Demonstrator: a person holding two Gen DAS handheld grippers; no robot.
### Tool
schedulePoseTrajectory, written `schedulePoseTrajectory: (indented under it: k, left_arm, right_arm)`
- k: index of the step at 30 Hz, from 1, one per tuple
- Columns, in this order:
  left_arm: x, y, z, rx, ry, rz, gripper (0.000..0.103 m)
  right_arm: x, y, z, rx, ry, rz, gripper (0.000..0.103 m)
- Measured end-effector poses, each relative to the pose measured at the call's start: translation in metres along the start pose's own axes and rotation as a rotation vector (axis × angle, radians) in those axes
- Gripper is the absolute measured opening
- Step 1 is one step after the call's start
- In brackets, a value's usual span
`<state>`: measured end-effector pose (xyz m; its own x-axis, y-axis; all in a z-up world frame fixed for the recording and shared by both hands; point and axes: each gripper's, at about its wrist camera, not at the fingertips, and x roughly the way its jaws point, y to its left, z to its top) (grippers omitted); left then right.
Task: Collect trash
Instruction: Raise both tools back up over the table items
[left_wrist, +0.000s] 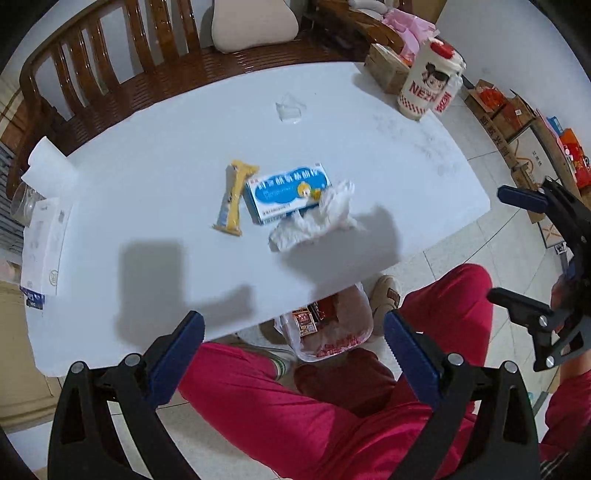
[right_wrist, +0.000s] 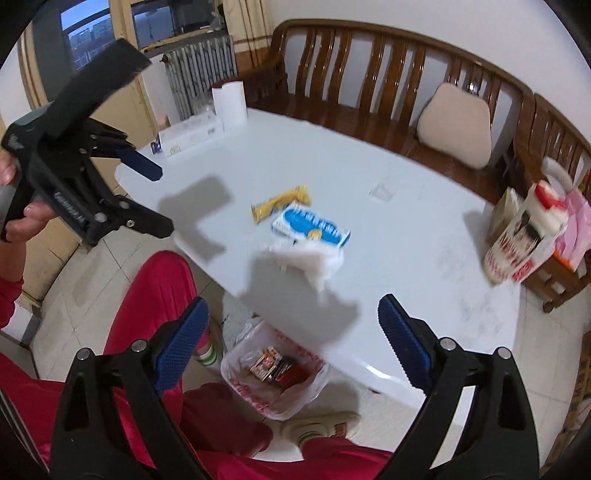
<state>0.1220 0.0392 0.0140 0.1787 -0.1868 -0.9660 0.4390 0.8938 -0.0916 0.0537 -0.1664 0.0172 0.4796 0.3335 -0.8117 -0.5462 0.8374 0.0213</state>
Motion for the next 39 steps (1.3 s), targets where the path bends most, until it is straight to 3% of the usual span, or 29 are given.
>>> schedulePoseTrajectory:
  k: [7, 12, 16, 30, 39]
  left_arm:
    - [-0.013, 0.015, 0.026, -0.004, -0.011, 0.015, 0.095]
    - [0.003, 0.023, 0.04, 0.005, 0.002, 0.075, 0.095]
    - [0.022, 0.036, 0.052, -0.019, 0.037, 0.046, 0.095]
    - [0.074, 0.062, 0.077, 0.028, 0.064, 0.055, 0.095]
    - [0.117, 0.073, 0.084, 0.057, 0.105, 0.074, 0.095]
  right_arm:
    - [-0.018, -0.007, 0.024, -0.033, -0.033, 0.004, 0.091]
    - [-0.014, -0.01, 0.036, -0.058, -0.035, -0.002, 0.091]
    - [-0.005, -0.016, 0.043, -0.061, -0.033, -0.001, 0.091]
    - [0.045, -0.027, 0.063, -0.072, 0.059, 0.032, 0.091]
    - [0.089, -0.024, 0.066, -0.106, 0.165, 0.076, 0.091]
